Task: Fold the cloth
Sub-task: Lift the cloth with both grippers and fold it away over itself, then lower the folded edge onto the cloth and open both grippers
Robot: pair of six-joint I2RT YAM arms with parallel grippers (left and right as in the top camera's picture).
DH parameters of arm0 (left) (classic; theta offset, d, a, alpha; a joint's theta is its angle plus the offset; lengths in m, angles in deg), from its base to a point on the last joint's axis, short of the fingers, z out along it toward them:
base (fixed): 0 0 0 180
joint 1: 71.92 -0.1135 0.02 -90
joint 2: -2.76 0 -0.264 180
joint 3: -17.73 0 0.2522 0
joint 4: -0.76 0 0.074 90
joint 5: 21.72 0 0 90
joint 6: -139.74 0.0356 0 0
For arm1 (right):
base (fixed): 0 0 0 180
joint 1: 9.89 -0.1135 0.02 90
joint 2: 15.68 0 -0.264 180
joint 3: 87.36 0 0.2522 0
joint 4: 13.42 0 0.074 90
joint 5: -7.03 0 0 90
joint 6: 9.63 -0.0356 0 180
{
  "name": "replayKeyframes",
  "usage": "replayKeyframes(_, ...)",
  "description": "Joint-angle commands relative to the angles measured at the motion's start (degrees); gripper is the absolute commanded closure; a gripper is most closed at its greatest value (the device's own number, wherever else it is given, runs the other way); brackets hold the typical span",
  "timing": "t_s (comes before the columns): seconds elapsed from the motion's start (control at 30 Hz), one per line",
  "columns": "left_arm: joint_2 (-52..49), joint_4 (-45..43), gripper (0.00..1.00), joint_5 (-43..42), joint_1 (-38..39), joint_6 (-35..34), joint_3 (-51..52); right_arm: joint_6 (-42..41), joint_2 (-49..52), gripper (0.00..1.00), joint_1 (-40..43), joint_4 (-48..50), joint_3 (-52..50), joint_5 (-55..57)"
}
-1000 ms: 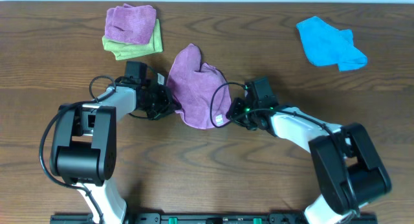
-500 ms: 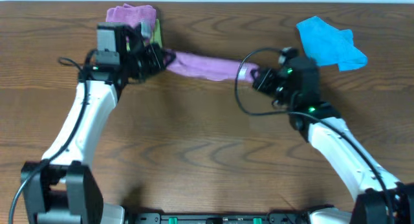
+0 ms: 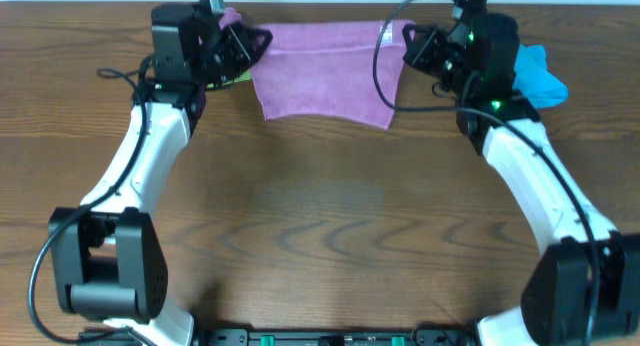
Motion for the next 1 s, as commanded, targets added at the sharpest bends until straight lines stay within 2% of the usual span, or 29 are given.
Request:
replayKeyframes(0.0,-1.66,0.31,0.95,1.05,-0.59,-0.26,-6.56,3.69,1.05,0.99,1.57,-2.19,4.92,1.9)
replayKeyframes(0.1,-2.16,4.85,0.94,-1.99,-0.59,3.74,-9.79,7.08,0.81,0.99,1.57,-8.02,7.21,1.84)
replayKeyframes(0.27,-2.14,21.73,0.94,-6.14,-1.57,13.7,-10.99,11.34,0.17,0.98,1.49,-19.58,8.31,-1.33)
replayKeyframes(0.5,-2.14,51.67,0.94,-3.98,-4.11,32.79,-10.97,19.08,0.0,0.98,0.11,-44.5,8.28,-1.33)
replayKeyframes(0.63,-2.14,61.13,0.94,-3.43,-4.31,38.53,-10.51,21.22,0.0,0.98,-1.49,-52.0,7.91,0.7)
replayKeyframes(0.8,-2.14,66.01,0.94,-0.96,-4.31,40.68,-6.73,22.77,-0.22,0.99,-1.84,-53.96,5.07,1.57)
replayKeyframes(0.97,-1.99,65.7,0.94,-0.96,-4.31,40.7,1.29,23.8,-3.02,0.98,-1.88,-52.57,-2.69,0.96)
